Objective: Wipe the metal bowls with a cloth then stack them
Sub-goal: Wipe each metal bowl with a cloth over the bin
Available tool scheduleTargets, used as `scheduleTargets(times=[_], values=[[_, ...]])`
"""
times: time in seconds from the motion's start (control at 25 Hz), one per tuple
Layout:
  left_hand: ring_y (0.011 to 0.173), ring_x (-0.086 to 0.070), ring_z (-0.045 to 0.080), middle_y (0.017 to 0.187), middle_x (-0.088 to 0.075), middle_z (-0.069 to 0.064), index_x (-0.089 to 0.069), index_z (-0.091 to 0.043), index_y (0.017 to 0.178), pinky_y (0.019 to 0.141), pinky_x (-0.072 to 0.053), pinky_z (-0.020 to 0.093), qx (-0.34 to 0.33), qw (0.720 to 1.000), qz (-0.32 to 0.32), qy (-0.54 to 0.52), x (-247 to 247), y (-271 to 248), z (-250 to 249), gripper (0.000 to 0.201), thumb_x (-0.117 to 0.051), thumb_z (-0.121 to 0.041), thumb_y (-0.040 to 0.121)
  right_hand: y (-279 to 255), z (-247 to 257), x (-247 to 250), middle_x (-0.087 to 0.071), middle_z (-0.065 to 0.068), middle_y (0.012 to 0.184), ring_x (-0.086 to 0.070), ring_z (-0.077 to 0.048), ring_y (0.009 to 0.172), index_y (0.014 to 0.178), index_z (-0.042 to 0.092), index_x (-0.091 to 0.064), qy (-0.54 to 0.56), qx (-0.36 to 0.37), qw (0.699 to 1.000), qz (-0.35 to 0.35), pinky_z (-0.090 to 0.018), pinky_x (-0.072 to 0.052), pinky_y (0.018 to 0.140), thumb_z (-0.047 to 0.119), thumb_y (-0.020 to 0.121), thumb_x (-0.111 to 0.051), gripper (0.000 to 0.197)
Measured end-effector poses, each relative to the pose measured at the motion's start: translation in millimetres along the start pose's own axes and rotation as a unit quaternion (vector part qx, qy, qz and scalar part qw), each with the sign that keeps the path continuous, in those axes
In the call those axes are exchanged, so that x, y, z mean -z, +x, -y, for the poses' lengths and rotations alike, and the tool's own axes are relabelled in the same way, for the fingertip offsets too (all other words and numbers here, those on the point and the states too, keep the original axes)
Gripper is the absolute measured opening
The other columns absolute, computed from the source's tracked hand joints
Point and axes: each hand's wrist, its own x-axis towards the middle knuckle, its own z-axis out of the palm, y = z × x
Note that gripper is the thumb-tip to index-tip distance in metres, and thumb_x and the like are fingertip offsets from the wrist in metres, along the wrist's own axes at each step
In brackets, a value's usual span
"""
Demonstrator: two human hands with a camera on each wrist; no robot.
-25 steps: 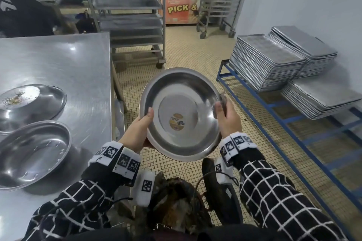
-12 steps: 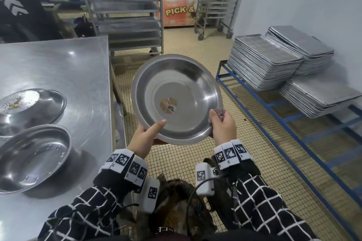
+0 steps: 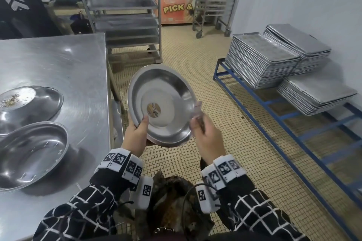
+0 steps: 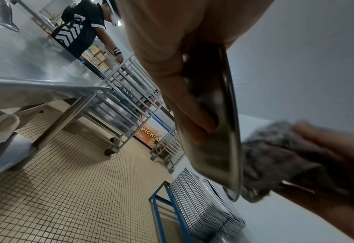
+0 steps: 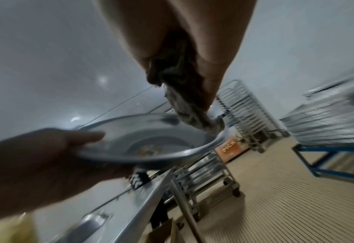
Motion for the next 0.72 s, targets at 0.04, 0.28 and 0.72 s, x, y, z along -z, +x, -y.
scheduleTargets(times=[0.04, 0.28, 0.72], values=[[0.100, -0.064, 0.030, 0.109, -0.067, 0.011, -0.054, -0.026, 0.109, 0.093, -0.050, 0.052, -0.004, 1.000, 0.007, 0.002, -2, -1, 0, 0.016, -0.048, -0.036, 0.097, -5, 4, -13, -0.063, 0.012, 0.095, -0.058, 0.013, 0.079, 0.133, 0.031, -0.045, -0.032, 0.050, 0.997, 0.055, -0.009, -0.049, 0.067, 0.043, 0.099, -0.036, 0.037], [0.083, -0.060, -0.001, 0.093, -0.064, -0.010, -0.052, -0.024, 0.108, 0.065, -0.048, 0.007, -0.063, 0.997, 0.032, 0.035, -1, -11, -23, 0.021, -0.039, -0.037, 0.099, -9, -31, -51, -0.025, 0.011, 0.155, -0.013, -0.012, 0.145, 0.148, 0.032, -0.025, -0.270, 0.152, 0.936, 0.167, -0.034, -0.017, 0.118, 0.061, 0.091, 0.001, 0.069], [0.089, -0.062, -0.002, 0.096, -0.066, -0.011, -0.057, -0.028, 0.104, 0.075, -0.046, 0.014, -0.106, 0.993, 0.015, 0.039, 2, -3, -27, 0.023, -0.039, -0.041, 0.098, -20, -14, -62, -0.039, 0.004, 0.149, -0.023, -0.017, 0.142, 0.144, 0.028, -0.036, -0.270, 0.137, 0.950, 0.077, -0.036, -0.015, 0.118, 0.054, 0.096, -0.003, 0.063]])
